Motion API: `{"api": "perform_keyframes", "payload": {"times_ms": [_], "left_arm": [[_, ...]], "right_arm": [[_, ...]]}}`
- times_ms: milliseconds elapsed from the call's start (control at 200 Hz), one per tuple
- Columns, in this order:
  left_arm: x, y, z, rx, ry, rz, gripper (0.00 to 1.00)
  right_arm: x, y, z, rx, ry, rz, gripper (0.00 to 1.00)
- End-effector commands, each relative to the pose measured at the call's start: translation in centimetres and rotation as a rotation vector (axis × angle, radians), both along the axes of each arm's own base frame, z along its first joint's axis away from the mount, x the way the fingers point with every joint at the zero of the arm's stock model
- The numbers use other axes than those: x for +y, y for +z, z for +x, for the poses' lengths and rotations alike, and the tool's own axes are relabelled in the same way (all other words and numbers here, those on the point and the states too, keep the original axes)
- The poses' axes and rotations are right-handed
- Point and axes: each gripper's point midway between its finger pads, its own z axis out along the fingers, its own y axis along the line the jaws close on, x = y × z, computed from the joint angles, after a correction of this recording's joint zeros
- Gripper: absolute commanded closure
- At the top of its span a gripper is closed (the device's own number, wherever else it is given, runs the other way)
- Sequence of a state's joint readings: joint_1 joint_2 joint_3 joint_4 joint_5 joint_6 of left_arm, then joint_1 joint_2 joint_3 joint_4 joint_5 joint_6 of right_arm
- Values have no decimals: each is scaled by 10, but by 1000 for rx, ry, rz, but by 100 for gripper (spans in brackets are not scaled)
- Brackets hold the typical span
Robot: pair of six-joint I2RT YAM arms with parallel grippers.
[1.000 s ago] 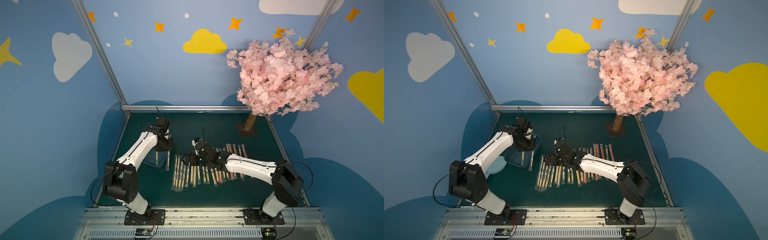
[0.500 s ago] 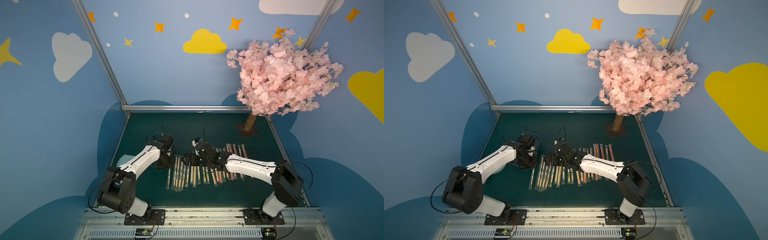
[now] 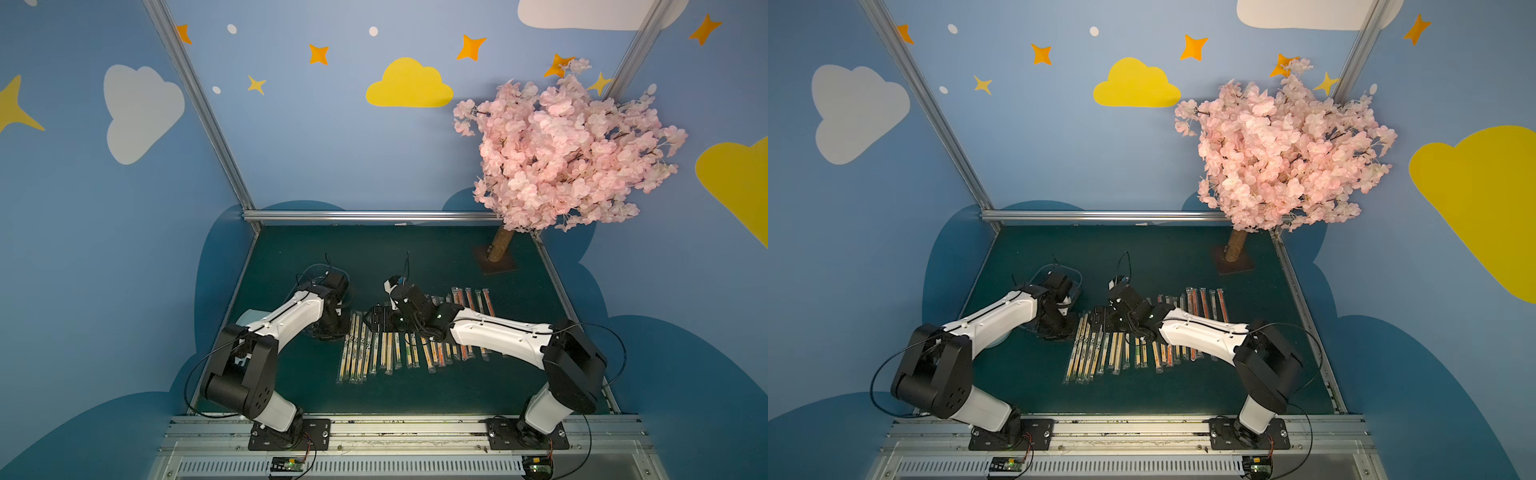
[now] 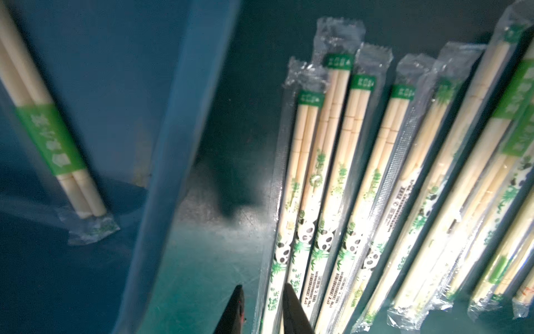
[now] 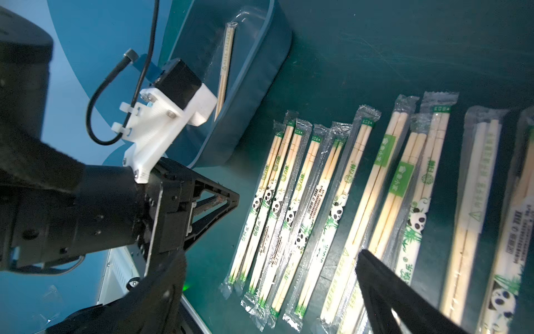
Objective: Take the paired disposable chopsticks out of the storage box
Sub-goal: Place the paired disposable chopsticks at the center of the board, then pick up the paired disposable chopsticks from the storage box.
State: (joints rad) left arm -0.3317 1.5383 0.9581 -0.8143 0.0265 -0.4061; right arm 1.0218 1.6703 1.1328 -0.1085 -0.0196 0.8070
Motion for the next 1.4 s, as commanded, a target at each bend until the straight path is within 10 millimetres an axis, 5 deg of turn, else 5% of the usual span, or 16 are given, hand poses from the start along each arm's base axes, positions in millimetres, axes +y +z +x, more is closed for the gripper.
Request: {"api": "perform_keyframes", "payload": {"times_ms": [0,245,531,851,1397], "left_arm": [[-5,12,3,-19,-11,-23,72],[-8,56,28,-142,23,-44,70],[46,81,88,-236,158,34,64],[94,35,121,-117,217,97,61],[117,-25,138,13,263,89,60]], "right_arm": [[-2,7,2,-16,-4,10,5],[2,7,-1,-13,12,12,5],[-2,15,-1,-46,7,11,5],[2,14,-4,-46,19,13,5],[3,13,-5,-45,19,9,5]]}}
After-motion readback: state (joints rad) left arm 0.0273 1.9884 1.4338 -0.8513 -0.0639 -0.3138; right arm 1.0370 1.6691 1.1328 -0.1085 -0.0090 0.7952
